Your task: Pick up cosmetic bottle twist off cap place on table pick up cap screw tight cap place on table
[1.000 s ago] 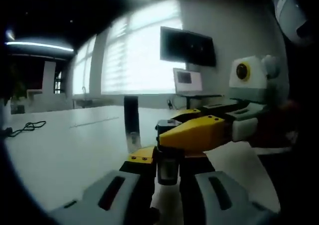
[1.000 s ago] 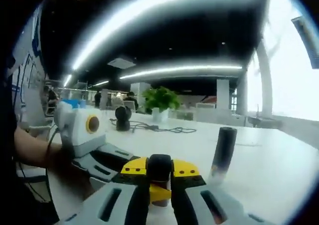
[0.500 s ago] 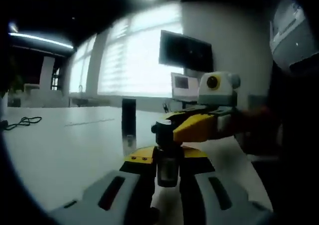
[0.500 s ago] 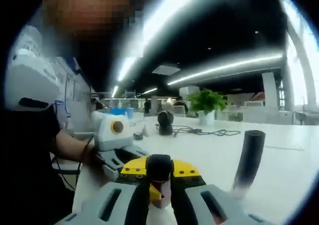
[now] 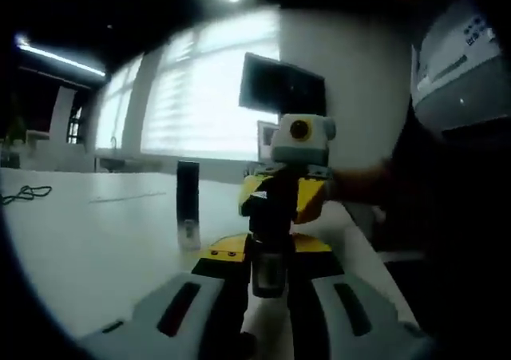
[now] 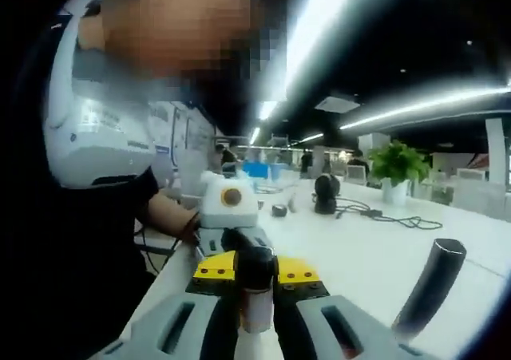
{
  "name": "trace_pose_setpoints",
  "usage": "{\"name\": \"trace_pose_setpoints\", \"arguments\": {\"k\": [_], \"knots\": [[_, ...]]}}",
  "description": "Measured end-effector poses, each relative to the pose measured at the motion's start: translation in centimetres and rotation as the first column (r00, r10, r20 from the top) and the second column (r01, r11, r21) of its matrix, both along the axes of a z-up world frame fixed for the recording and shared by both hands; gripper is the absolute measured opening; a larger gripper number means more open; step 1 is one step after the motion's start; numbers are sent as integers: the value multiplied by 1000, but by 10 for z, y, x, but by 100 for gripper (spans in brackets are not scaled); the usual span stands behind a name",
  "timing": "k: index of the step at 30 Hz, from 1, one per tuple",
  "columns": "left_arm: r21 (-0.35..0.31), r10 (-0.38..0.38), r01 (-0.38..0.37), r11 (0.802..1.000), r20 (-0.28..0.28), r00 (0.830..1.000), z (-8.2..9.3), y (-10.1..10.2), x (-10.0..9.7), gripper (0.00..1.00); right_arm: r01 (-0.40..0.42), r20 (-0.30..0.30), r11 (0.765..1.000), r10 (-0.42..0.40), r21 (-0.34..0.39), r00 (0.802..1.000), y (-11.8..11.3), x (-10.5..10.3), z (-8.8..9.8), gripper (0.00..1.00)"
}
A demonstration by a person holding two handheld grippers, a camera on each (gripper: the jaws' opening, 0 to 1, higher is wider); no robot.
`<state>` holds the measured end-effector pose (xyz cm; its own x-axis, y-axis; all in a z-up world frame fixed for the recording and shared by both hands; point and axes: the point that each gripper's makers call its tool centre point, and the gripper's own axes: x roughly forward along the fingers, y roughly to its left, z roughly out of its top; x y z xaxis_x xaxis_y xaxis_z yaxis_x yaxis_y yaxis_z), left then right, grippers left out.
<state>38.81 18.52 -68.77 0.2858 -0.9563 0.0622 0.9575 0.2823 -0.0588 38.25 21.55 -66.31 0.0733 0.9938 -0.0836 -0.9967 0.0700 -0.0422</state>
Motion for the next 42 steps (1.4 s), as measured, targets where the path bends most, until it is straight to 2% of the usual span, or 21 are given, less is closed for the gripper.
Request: {"name": "trace_pose_setpoints", "arguments": {"k": [3, 4, 11, 19, 22, 23, 24, 25, 26, 30, 34, 35, 36, 37, 42], "knots": [[3, -31, 31, 1000, -7, 999, -1, -1, -5, 7, -78, -17, 997, 78, 3, 997, -1, -5, -1, 9], [4, -40, 40, 999, -6, 999, -1, -1, -6, 7, -97, -40, 995, 97, 2, 994, -2, -6, -2, 9], [10, -82, 83, 997, -13, 997, -3, -2, -13, 8, -191, -46, 982, 190, -4, 981, -3, -9, -3, 9], [4, -86, 87, 996, -28, 996, -4, -3, -12, 8, -208, -51, 978, 208, -3, 977, -5, -10, -3, 9], [24, -82, 82, 996, -7, 997, -7, -4, -12, 8, -198, -11, 980, 197, -31, 980, -3, -13, -7, 10], [27, -83, 83, 996, 0, 997, -7, -4, -13, 8, -191, -4, 981, 191, -33, 982, -2, -14, -7, 14], [27, -84, 83, 996, 2, 996, -6, -4, -13, 8, -164, 14, 986, 165, -36, 986, -2, -10, -8, 22], [31, -77, 77, 997, 6, 997, -7, -4, -12, 8, -158, 8, 987, 159, -31, 987, -3, -11, -7, 30], [34, -71, 70, 997, 7, 997, -7, -4, -11, 8, -130, -19, 992, 130, 6, 991, -3, -10, -3, 36], [24, -40, 40, 999, 4, 999, -6, -2, -6, 8, -14, -7, 997, 14, 75, 1000, -6, -5, 8, 34], [35, -10, 10, 999, 7, 1000, -7, -1, -1, 8, 109, -9, 988, -108, 110, 994, -11, -1, 13, 35], [37, 5, -6, 999, 7, 1000, -7, 0, 1, 8, 163, 3, 979, -165, 119, 986, -14, 2, 17, 36], [35, 10, -10, 999, 8, 1000, -6, 0, 1, 8, 180, 9, 976, -182, 127, 983, -16, 2, 19, 36], [32, 18, -18, 999, 5, 1000, -6, 1, 3, 8, 211, -16, 967, -211, 144, 977, -18, 1, 22, 36], [44, 79, -81, 996, 25, 997, -7, 2, 9, 8, 410, -91, 893, -400, 185, 912, -29, 6, 27, 32]]}}
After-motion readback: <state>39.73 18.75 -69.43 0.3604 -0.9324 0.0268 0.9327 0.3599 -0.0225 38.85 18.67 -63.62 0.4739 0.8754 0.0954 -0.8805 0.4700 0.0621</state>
